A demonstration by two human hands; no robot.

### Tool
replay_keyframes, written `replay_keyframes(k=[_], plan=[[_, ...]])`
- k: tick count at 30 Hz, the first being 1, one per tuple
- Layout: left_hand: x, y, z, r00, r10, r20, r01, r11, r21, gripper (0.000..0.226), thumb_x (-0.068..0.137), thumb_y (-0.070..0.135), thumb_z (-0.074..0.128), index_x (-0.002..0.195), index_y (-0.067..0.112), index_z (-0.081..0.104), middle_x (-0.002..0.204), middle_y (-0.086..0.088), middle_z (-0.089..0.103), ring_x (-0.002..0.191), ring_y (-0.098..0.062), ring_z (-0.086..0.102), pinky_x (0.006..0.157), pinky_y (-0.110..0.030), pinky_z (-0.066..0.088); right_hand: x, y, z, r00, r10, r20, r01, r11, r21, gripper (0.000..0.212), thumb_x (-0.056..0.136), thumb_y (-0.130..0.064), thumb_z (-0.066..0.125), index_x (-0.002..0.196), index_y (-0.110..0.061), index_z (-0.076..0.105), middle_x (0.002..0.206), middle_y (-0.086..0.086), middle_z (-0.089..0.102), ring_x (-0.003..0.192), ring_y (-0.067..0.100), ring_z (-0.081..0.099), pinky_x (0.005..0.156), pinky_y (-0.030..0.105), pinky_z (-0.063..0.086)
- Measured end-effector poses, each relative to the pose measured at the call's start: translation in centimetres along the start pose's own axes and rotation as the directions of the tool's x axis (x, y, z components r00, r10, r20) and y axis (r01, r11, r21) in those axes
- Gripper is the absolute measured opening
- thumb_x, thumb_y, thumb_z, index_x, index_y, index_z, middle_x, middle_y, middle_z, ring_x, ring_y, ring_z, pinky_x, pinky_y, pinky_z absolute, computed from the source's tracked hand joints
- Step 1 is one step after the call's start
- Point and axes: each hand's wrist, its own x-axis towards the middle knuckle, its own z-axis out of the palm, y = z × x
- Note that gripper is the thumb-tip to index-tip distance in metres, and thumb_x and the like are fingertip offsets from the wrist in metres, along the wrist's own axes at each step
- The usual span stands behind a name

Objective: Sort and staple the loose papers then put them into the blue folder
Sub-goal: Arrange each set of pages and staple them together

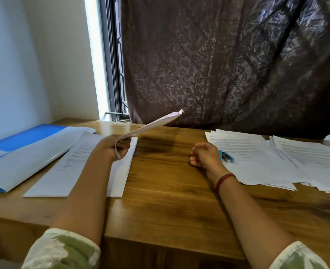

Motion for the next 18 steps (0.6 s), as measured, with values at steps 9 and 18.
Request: replay_keyframes(k=[9, 18], plan=[[0.1, -0.9, -2.8, 0.921, 0.318, -0.225, -0.018, 0.613, 0.79, 0.038, 0.089, 0.009, 0.063, 0.124, -0.003, 0.054, 0.12, -0.022, 0.059, 0.11, -0.036, 0.055, 0.094, -0.04, 0.043, -0.1, 0.0, -2.3, 0.944, -0.243, -0.223, 0.132, 0.897, -0.421, 0.012, 0.096, -0.018, 0.054, 0.106, -0.016, 0.062, 0.106, 0.007, 0.066, 0.084, 0.017, 0.059, 0.067, 0.025, 0.047], [0.8, -1.1, -3.5, 0.888, 0.4, -0.227, 0.073, 0.366, 0.928, 0.03, 0.093, 0.005, 0.055, 0.122, -0.005, 0.055, 0.123, -0.022, 0.055, 0.119, -0.036, 0.05, 0.106, -0.045, 0.039, 0.9, 0.6, -5.0, 0.929, -0.248, -0.276, -0.17, 0.375, -0.911, 0.054, 0.092, -0.039, 0.059, 0.137, -0.016, 0.04, 0.146, 0.014, 0.041, 0.135, 0.036, 0.037, 0.114, 0.057, 0.016]])
